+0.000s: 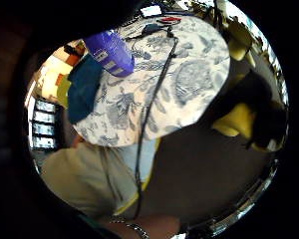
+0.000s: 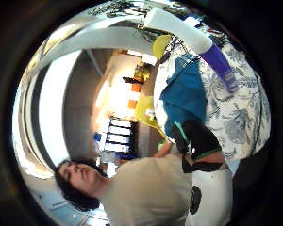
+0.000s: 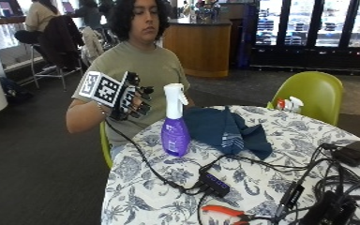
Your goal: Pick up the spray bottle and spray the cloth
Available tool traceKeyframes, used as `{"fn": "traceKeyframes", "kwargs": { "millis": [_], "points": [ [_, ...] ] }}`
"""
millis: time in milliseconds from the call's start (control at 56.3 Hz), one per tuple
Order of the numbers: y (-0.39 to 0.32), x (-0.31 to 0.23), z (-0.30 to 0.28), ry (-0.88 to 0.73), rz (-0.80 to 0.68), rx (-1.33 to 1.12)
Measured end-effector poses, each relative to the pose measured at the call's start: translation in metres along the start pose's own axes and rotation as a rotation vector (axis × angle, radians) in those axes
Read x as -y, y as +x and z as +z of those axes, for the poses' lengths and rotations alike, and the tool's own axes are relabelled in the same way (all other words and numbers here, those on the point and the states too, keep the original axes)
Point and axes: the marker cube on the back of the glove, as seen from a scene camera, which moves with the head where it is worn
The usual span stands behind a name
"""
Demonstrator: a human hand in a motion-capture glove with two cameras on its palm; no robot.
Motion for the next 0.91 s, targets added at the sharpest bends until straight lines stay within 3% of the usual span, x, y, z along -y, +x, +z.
{"fn": "traceKeyframes", "kwargs": {
  "millis": [302,905],
  "points": [
    [0.003,0.067,0.034,0.144,0.05,0.311],
    [0.016,0.176,0.069,0.29,0.076,0.381]
  ]
}}
